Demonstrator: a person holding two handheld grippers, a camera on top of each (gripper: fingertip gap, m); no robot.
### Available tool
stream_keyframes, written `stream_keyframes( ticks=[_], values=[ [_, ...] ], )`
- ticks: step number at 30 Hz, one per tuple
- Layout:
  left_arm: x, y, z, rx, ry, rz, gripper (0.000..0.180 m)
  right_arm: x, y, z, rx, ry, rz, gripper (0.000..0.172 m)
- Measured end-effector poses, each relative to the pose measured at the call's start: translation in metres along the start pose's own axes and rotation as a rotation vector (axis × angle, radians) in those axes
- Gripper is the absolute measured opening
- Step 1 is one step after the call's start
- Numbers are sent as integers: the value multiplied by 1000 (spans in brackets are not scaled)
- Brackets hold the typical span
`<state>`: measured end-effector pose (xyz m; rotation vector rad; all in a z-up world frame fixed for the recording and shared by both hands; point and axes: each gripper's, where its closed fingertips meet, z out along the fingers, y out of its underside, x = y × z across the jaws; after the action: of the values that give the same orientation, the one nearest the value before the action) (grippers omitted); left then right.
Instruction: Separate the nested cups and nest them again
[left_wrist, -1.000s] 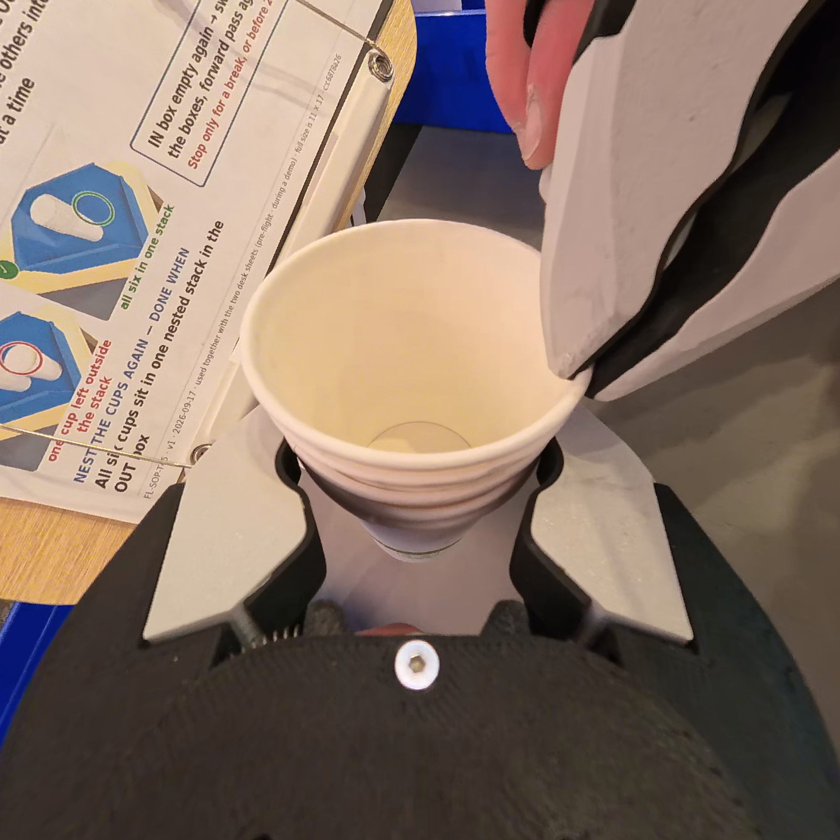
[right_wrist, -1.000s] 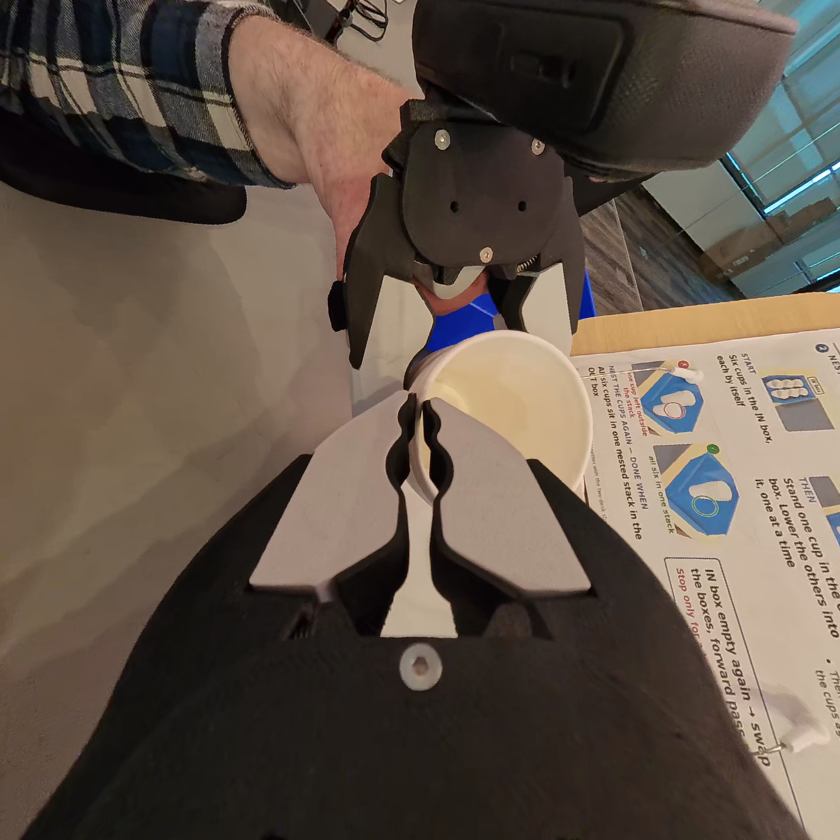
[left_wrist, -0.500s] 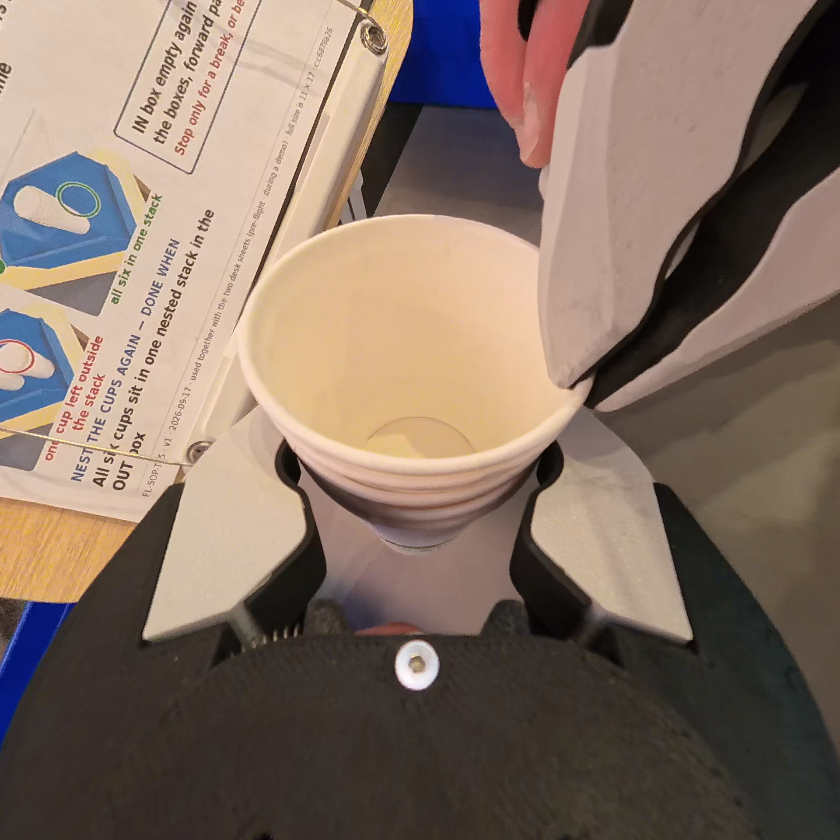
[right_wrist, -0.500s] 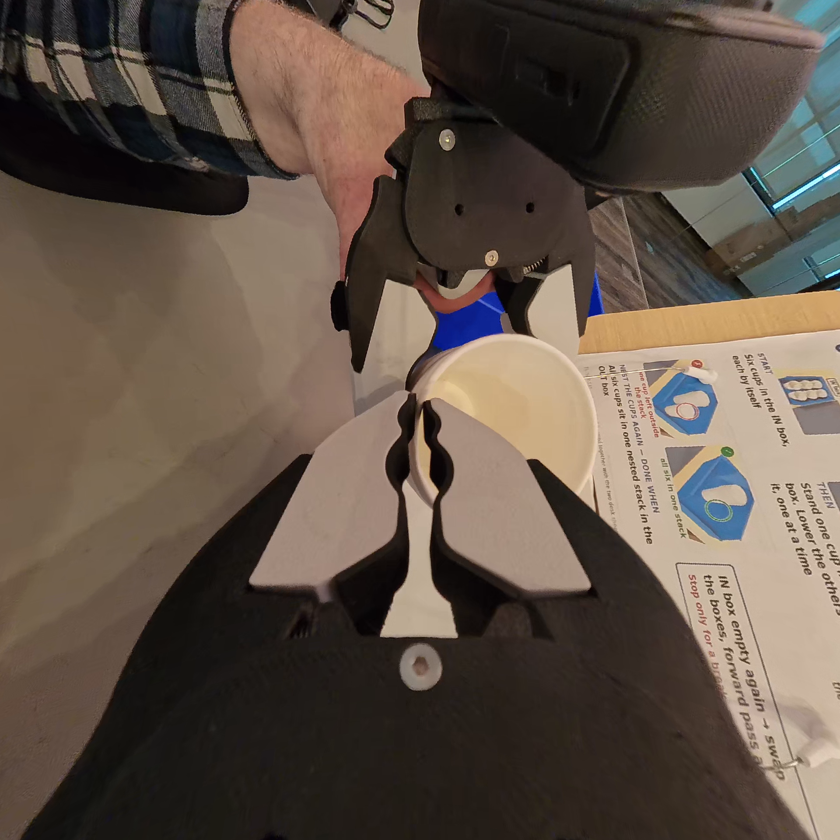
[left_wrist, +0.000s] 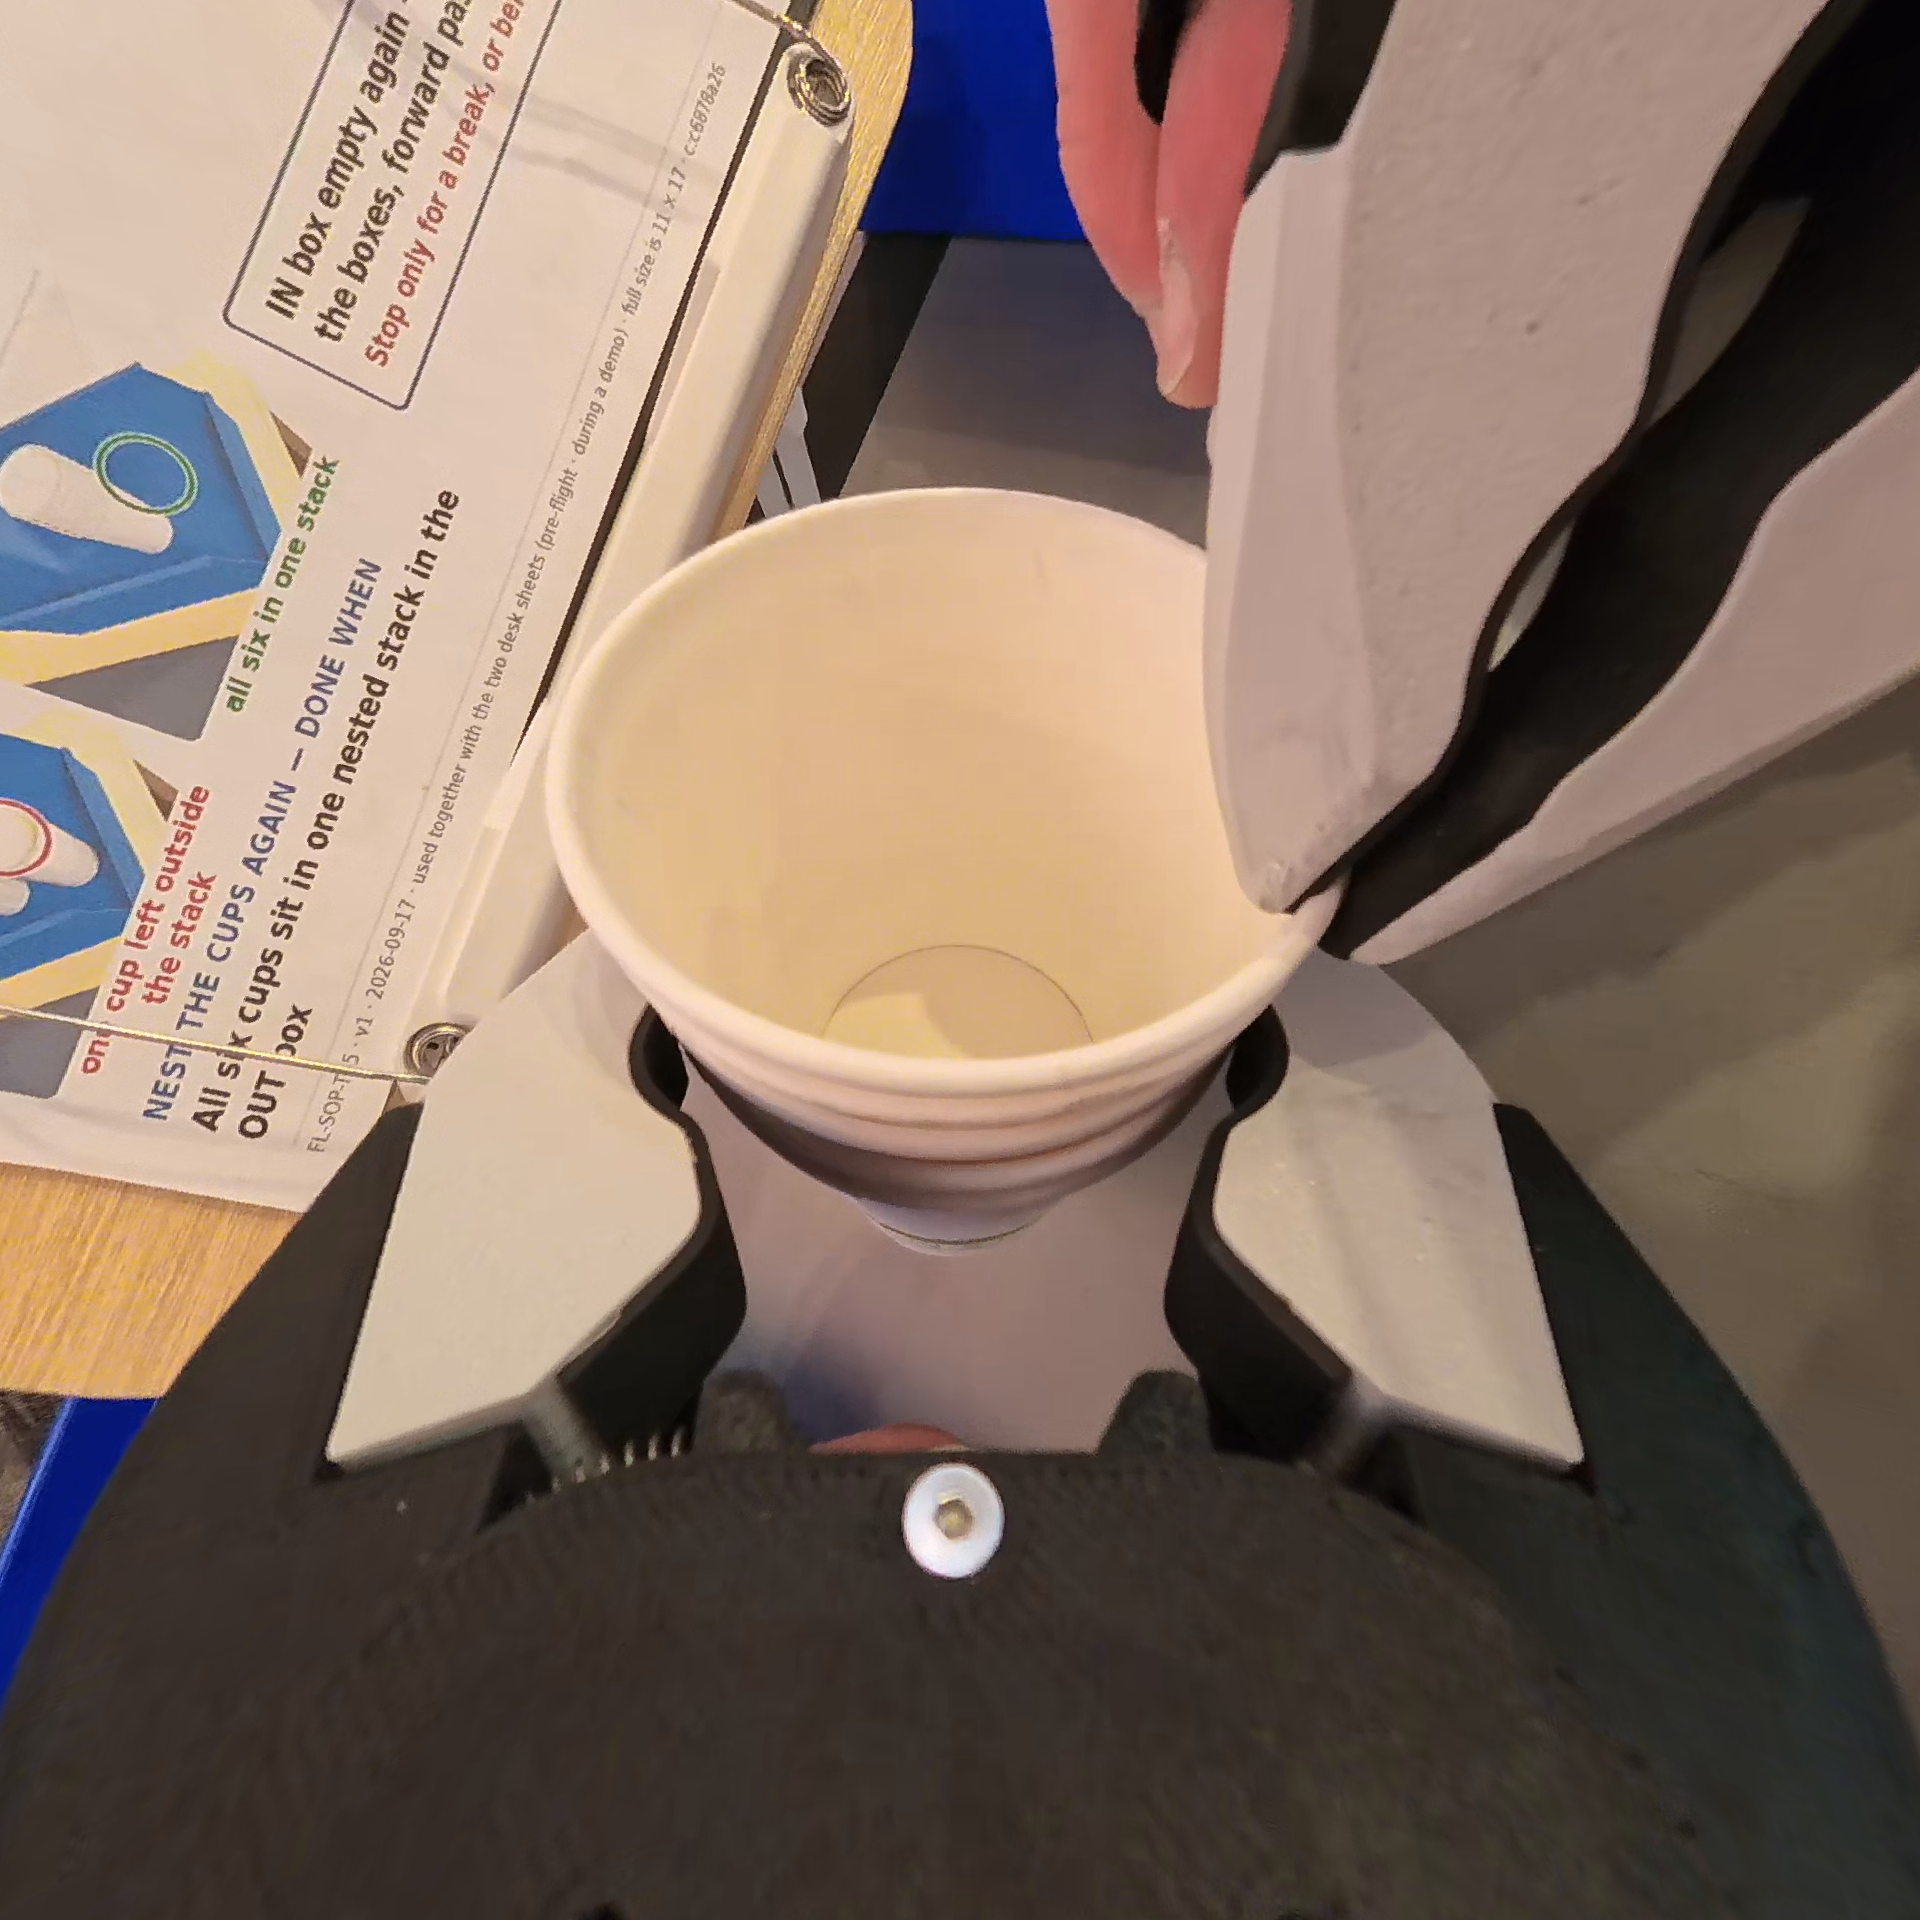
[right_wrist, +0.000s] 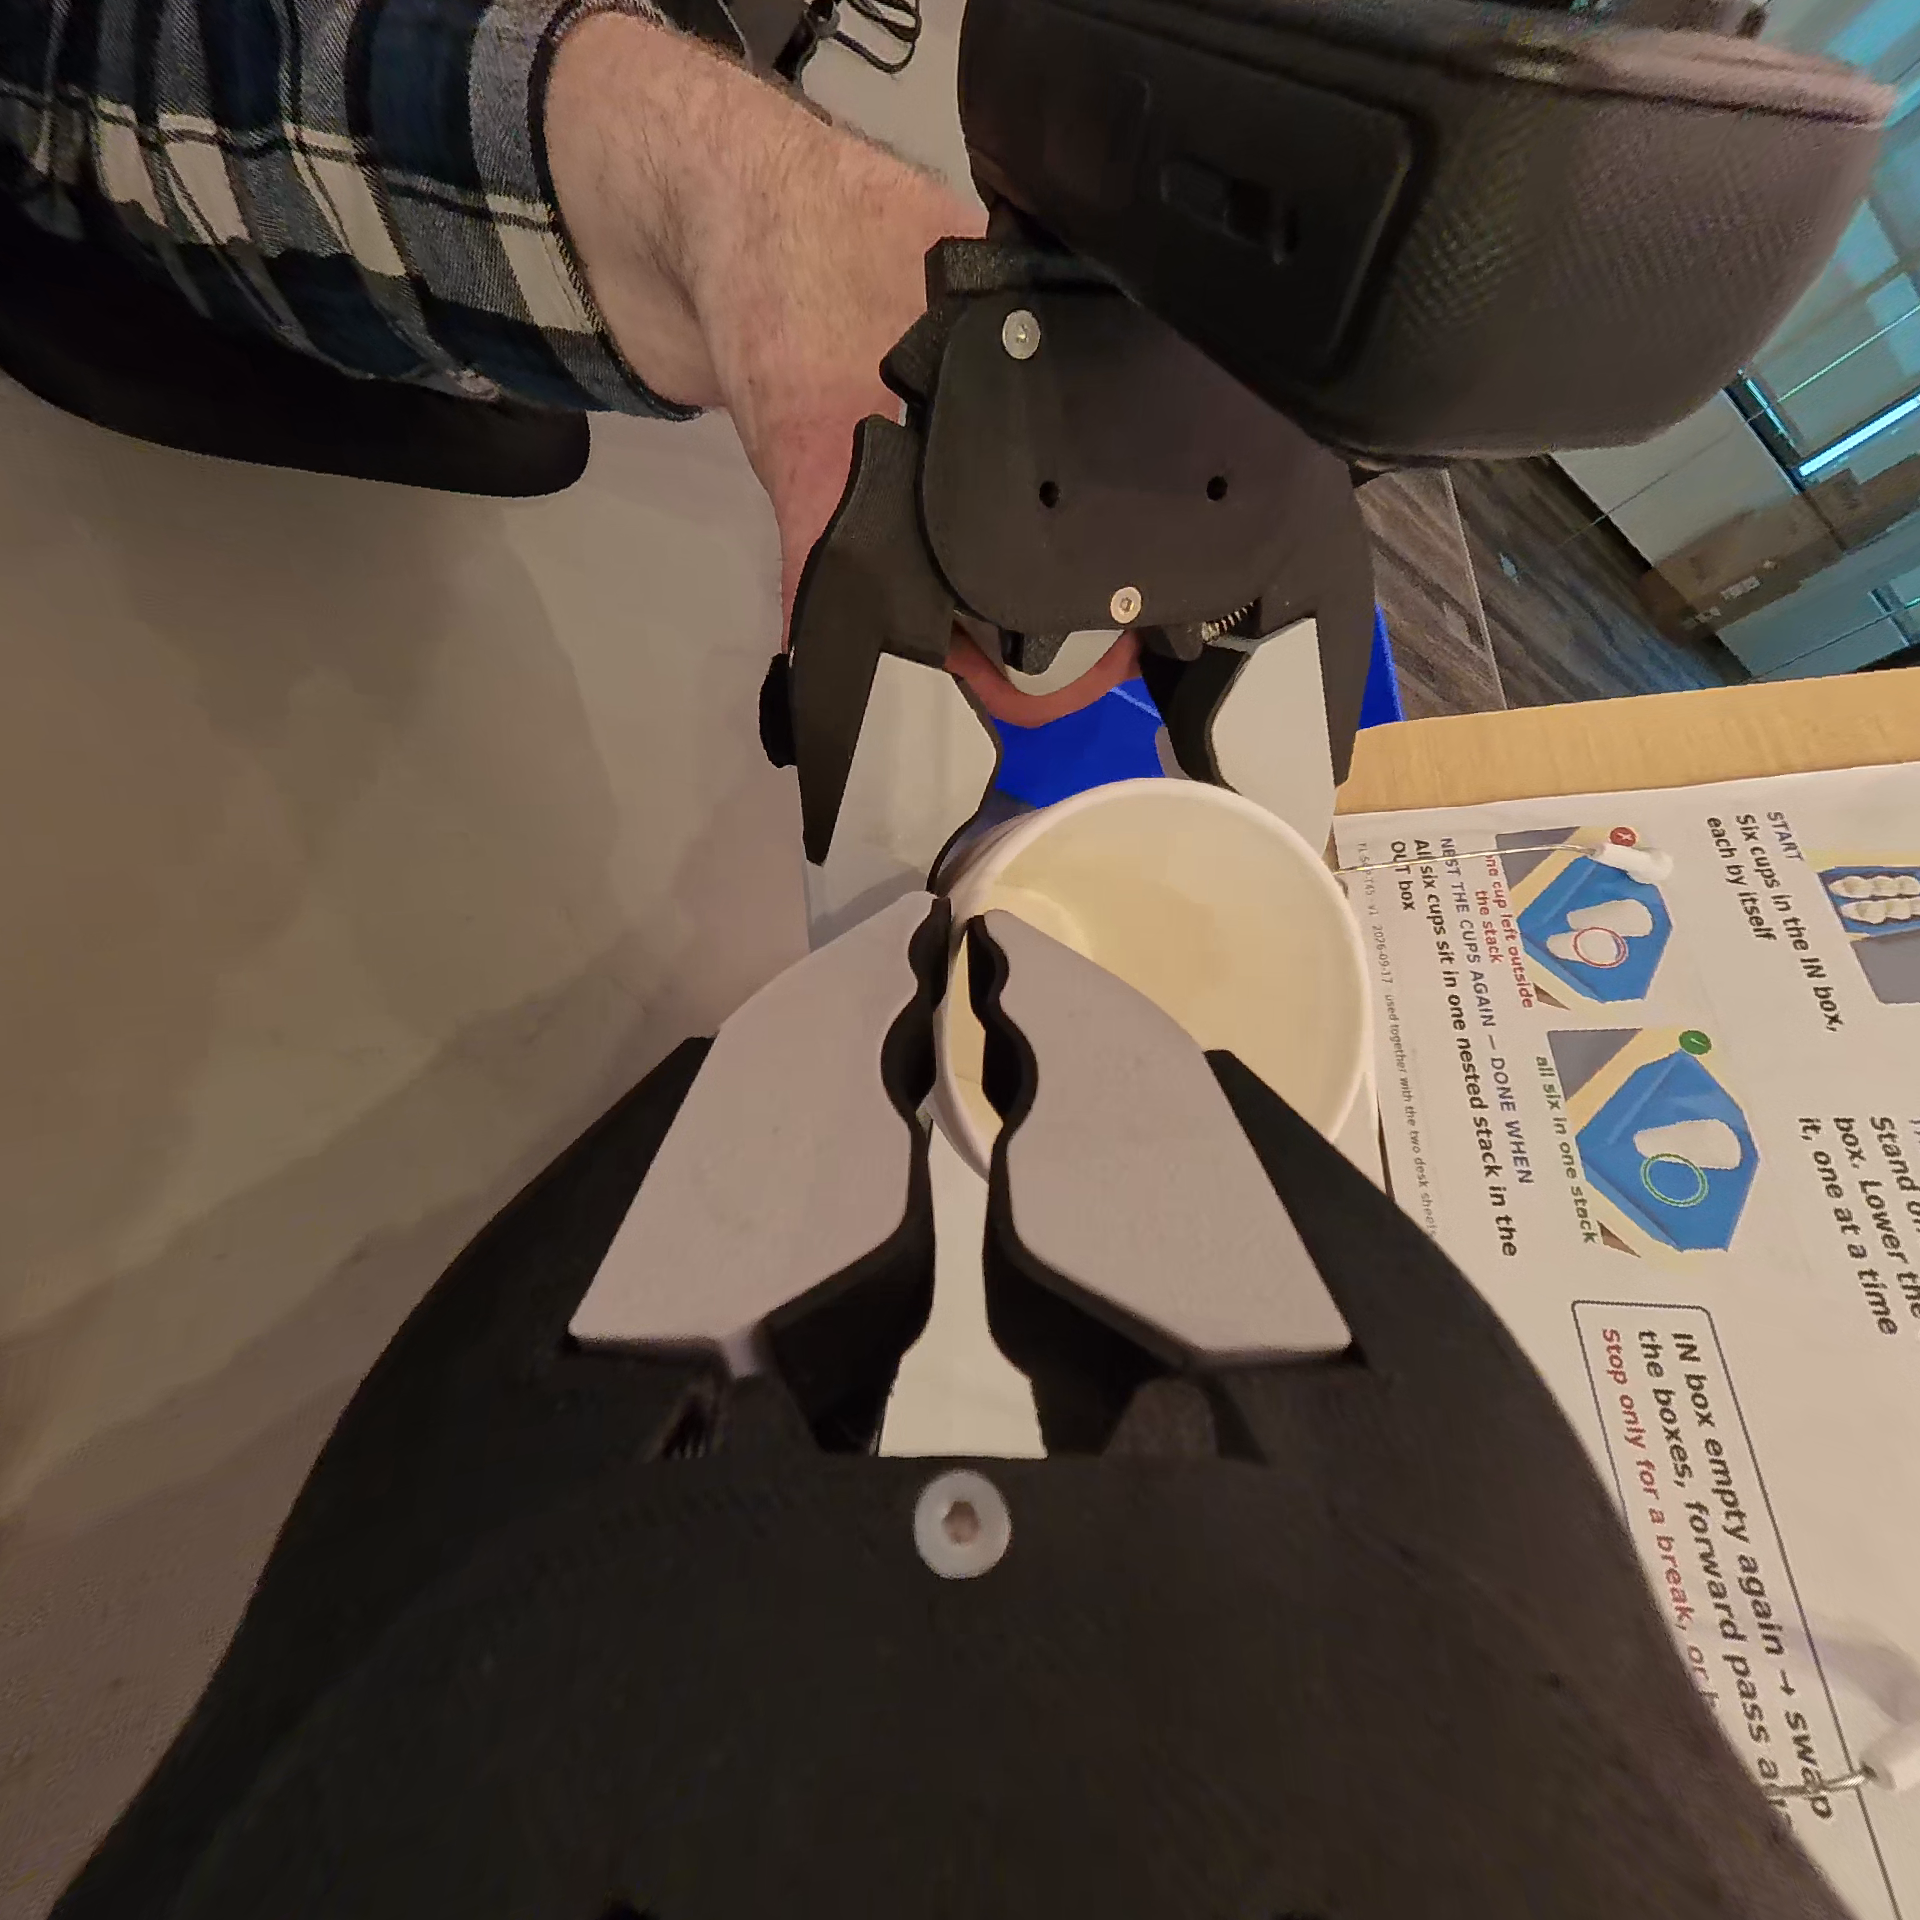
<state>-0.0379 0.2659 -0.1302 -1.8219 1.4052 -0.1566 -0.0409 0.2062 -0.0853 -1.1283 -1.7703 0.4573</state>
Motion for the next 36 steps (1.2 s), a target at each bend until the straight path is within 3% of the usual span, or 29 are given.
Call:
stream_keyframes(
  ticks=[1, 36],
  values=[
    [0, 1, 0, -2, 0, 1, 103, 0, 0, 0, -1, -1, 1, 3],
    [3, 0, 3, -4, -1, 15, 103, -3, 0, 0, -18, -7, -9, 3]
  ],
)
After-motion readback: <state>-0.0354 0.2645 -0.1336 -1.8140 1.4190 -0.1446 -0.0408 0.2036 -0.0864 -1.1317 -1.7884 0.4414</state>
